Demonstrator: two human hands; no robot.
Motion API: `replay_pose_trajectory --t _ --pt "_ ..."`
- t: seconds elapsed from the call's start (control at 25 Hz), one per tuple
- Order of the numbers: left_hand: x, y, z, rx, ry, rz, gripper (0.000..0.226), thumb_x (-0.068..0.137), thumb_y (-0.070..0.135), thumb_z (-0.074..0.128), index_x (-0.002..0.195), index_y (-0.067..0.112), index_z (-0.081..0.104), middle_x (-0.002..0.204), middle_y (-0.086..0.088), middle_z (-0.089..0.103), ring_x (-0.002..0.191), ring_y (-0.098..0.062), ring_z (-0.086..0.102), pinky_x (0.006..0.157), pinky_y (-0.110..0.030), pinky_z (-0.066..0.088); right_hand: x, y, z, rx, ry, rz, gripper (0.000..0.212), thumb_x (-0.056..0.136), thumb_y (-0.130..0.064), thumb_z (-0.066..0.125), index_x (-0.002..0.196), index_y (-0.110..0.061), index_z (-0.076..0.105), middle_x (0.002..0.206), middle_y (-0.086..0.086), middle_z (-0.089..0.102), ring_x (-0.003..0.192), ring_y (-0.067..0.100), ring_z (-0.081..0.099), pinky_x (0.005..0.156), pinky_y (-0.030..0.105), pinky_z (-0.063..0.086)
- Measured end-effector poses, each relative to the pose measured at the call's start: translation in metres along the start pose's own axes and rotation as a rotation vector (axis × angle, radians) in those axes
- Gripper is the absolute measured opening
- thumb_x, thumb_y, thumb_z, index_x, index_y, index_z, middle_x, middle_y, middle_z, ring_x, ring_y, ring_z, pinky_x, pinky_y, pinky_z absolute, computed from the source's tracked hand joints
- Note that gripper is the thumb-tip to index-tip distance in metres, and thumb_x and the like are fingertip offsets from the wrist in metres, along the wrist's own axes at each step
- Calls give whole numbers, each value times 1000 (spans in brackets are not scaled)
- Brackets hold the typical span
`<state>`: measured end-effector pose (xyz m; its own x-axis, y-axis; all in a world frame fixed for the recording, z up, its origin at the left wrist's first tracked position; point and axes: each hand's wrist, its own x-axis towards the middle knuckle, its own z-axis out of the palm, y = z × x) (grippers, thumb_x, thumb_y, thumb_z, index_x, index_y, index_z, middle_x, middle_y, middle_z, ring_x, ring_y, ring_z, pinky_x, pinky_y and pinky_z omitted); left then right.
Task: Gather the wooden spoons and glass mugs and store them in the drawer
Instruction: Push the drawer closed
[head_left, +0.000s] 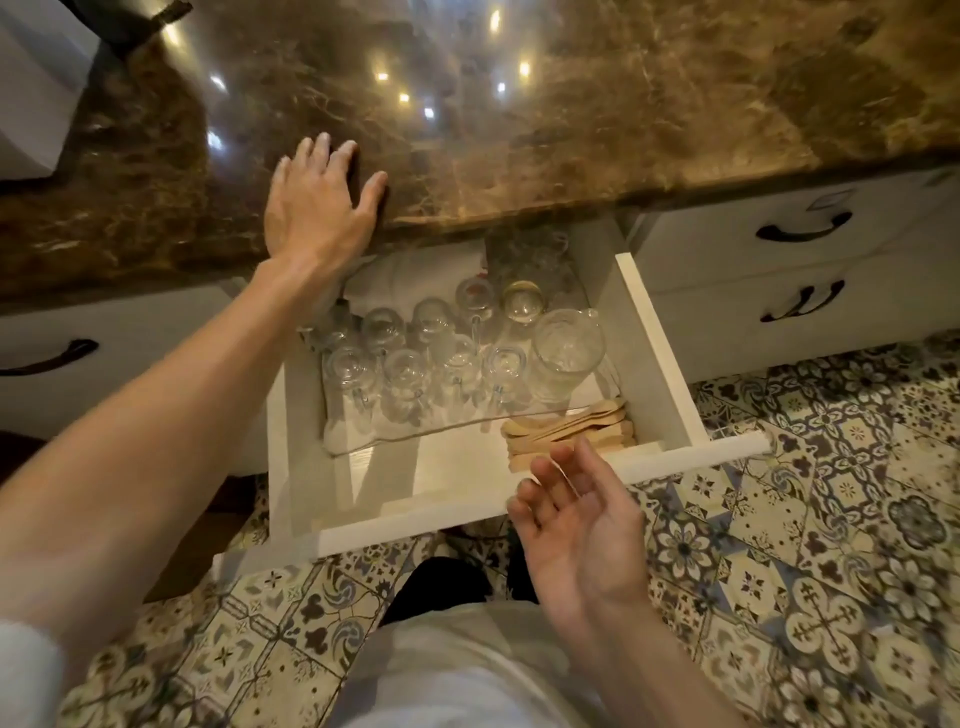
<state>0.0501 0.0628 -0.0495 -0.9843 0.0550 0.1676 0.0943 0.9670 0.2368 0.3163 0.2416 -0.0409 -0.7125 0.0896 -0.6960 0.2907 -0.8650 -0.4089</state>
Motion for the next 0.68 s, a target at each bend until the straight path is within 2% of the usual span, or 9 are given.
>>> replay_pose_trajectory --t 0.08,0.2,0.32,0.48,0.68 --pt "0 -2 5 39 -65 3 62 97 52 22 148 17 20 157 -8 15 145 -20 10 118 -39 6 -2 10 -12 53 40 -24 25 73 -37 61 58 -19 68 60 0 59 52 12 53 55 25 42" --pt "-3 -6 7 54 -82 26 63 97 53 18 149 18 16 158 -8 10 145 -19 5 118 -39 3 -3 28 -30 128 137 -12 34 77 -39 58 52 -17 62 54 0 52 48 13 48 53 27 38" --pt "-5 -7 8 56 -78 40 63 97 53 18 149 18 15 158 -7 10 145 -19 5 118 -38 3 6 43 -46 255 301 45 34 85 -34 51 58 -14 55 53 1 48 48 15 42 52 26 34" --pt "-7 -8 7 45 -77 49 63 97 53 18 149 18 15 158 -7 10 145 -19 4 118 -38 3 22 56 -58 370 410 134 25 88 -30 48 70 -11 53 62 4 50 59 18 43 60 26 39" --pt "-8 -7 6 49 -69 43 63 97 53 19 149 18 16 158 -8 11 145 -19 6 118 -38 2 33 63 -56 416 434 160 25 86 -28 51 70 -10 56 59 4 52 60 17 46 59 27 43"
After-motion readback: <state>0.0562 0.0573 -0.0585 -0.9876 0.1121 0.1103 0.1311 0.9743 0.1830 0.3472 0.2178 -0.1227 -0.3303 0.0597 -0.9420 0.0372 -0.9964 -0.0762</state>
